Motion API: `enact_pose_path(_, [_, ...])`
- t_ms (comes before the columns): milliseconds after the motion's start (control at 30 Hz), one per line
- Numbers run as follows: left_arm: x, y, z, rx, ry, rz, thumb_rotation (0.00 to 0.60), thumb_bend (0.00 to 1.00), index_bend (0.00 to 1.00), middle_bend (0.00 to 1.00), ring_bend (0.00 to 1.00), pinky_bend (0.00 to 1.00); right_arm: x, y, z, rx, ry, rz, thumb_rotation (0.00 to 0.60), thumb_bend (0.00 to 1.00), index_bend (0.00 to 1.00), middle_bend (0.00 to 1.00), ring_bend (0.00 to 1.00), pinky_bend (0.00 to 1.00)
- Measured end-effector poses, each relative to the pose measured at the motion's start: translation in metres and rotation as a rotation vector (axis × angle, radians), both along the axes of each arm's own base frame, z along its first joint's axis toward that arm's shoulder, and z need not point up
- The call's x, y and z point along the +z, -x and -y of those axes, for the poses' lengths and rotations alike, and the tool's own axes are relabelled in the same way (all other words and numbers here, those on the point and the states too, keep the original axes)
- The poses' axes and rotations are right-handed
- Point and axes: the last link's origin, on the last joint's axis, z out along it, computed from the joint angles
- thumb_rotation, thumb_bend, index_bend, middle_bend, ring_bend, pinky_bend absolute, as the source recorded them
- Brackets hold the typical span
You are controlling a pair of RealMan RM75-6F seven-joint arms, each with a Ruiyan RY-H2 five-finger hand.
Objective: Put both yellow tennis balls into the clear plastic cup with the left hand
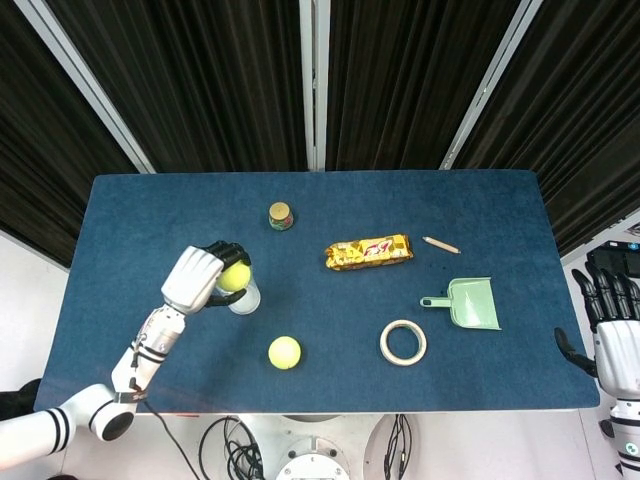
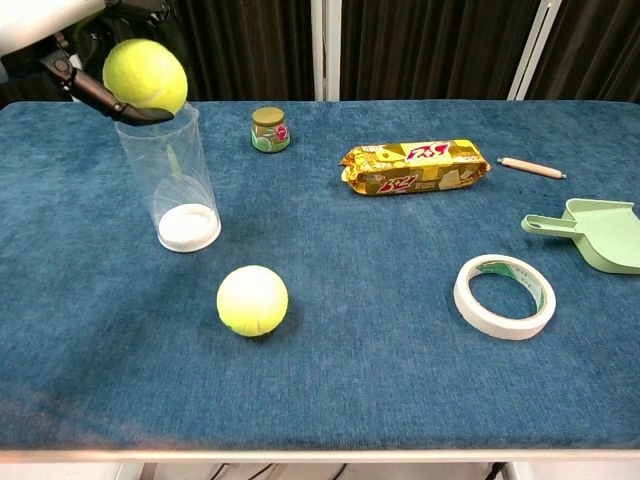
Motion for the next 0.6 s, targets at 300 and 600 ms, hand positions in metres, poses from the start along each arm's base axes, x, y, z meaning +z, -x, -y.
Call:
enact_pose_path(300, [0.005,0.001,0.001,-0.008,0.005,0.028,0.6,0.26,0.2,0.18,0.14,0.42,0.0,0.002,0.0,-0.007,-0.002,0.001,0.6,0.27,0.0,0.0,0.0,0.0])
enact_pose_path(600, [0.01,-0.002,0.015,-0.031,0.023,0.049,0.6,0.26,0.22,0.18,0.14,0.4,-0.003,0.004,0.001,-0.014,-0.01,-0.002,0.6,0.27,0.0,0.0,0.0,0.0])
